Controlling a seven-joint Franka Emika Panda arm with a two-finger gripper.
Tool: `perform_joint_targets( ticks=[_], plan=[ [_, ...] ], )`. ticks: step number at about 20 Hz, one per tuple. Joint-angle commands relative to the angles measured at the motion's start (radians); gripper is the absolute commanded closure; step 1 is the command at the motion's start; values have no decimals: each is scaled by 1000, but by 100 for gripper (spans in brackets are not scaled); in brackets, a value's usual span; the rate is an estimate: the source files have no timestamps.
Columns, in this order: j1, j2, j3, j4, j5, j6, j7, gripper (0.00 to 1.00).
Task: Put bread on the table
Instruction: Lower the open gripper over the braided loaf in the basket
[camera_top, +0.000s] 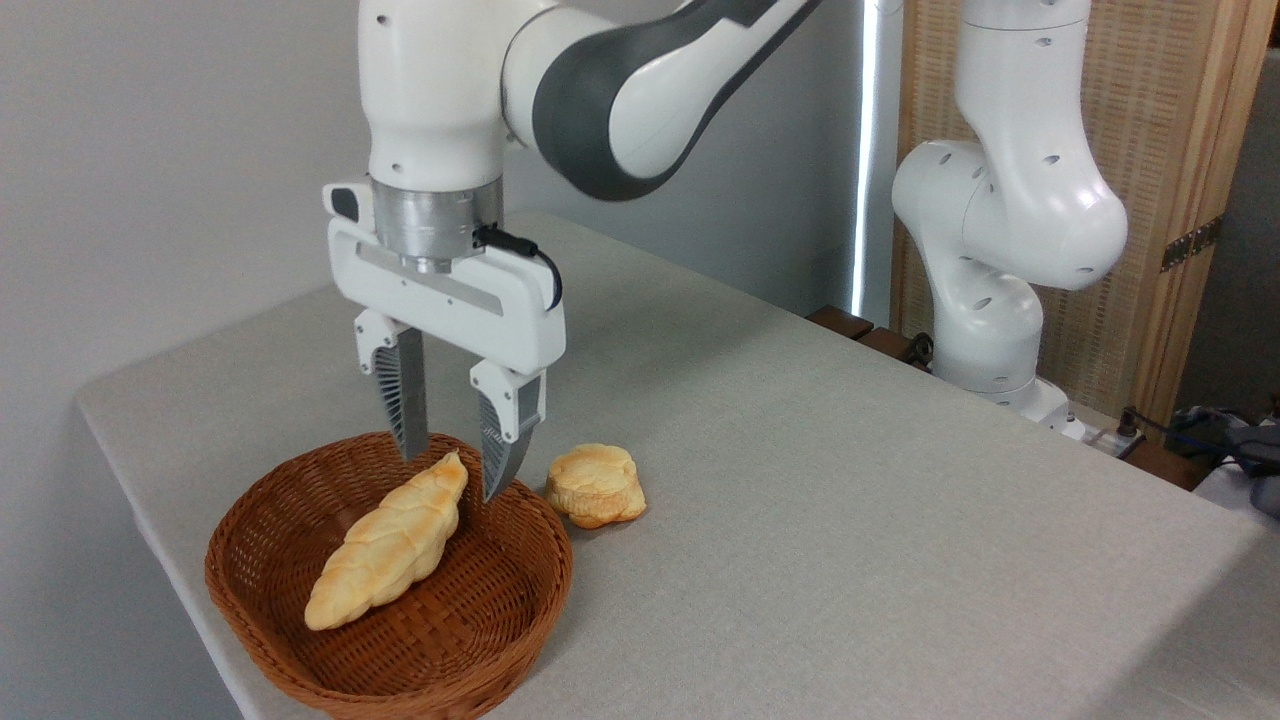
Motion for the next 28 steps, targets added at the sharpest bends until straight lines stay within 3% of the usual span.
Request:
perform_joint_targets(
  ticks=[1,10,19,22,28],
  plan=[
    [-3,46,-28,10,-12,92,-111,0],
    [-3,129,-71,10,4,195,-141,0],
    [-3,145,-72,10,7,225,-129,0],
    [-3,145,-72,8,71,209,-136,0],
    [-3,148,-72,10,119,169,-138,0]
  ],
)
